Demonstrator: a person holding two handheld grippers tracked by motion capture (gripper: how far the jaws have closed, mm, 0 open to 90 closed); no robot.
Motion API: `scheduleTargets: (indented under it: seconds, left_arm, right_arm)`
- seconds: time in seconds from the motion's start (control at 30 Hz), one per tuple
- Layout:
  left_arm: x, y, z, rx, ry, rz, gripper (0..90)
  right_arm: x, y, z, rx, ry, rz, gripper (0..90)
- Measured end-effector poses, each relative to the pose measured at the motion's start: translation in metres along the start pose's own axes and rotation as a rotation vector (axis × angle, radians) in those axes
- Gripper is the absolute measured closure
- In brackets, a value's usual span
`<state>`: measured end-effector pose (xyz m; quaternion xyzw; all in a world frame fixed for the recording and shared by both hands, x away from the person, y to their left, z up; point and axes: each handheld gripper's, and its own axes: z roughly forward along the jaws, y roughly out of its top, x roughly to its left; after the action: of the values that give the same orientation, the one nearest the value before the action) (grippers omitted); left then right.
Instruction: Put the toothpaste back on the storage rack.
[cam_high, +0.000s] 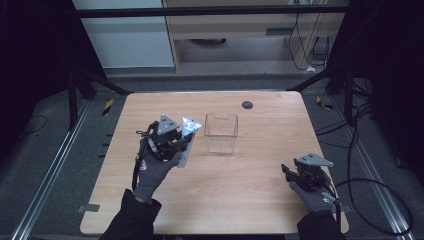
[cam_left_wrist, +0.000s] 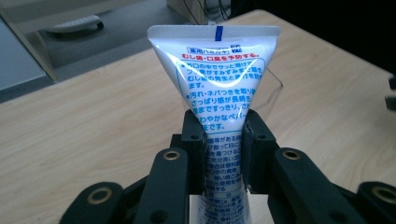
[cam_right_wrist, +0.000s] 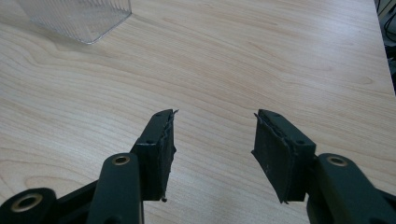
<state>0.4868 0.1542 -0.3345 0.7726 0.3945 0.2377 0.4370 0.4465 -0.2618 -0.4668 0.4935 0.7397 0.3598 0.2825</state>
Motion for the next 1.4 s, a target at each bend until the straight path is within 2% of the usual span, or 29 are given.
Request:
scheduleTargets:
  seconds: [0.13, 0.23, 0.33, 0.4, 0.63, 0.73, 0.83, 0.97, 1.23, 1.4]
  left_arm:
    - [0.010, 0.008, 0.004, -0.060, 0.013, -0.051, 73.3]
    - [0.014, 0.014, 0.009, -0.104, 0.022, -0.074, 73.3]
    - [0.015, 0.018, 0.015, -0.124, 0.019, -0.086, 73.3]
    - [0.014, 0.021, 0.020, -0.142, 0.033, -0.083, 73.3]
    - [0.011, 0.027, 0.041, -0.235, 0.052, -0.112, 73.3]
    - [0.012, 0.029, 0.050, -0.264, 0.032, -0.144, 73.3]
    - [0.013, 0.031, 0.058, -0.284, 0.026, -0.164, 73.3]
    - [0.011, 0.035, 0.066, -0.297, 0.024, -0.167, 73.3]
    - [0.001, 0.039, 0.082, -0.299, 0.028, -0.141, 73.3]
    - [-0.001, 0.040, 0.093, -0.315, 0.019, -0.148, 73.3]
  right_arm:
    - [0.000, 0.000, 0.000, 0.000, 0.000, 0.002, 47.4]
    - [0.000, -0.001, 0.001, -0.002, -0.002, 0.004, 47.3]
    - [0.000, -0.001, 0.001, -0.004, -0.002, 0.006, 47.3]
    - [0.000, -0.001, 0.001, -0.008, -0.002, 0.005, 47.3]
    - [0.000, -0.001, 0.001, -0.012, -0.002, -0.005, 47.3]
    - [0.001, -0.001, 0.001, -0.014, 0.001, -0.003, 47.3]
    - [0.000, -0.001, 0.001, -0.016, 0.002, -0.002, 47.3]
    - [0.000, -0.001, 0.002, -0.020, 0.002, -0.002, 47.4]
    - [0.001, -0.001, 0.003, -0.023, 0.004, -0.007, 47.4]
    - [0.001, -0.002, 0.003, -0.024, 0.005, -0.006, 47.5]
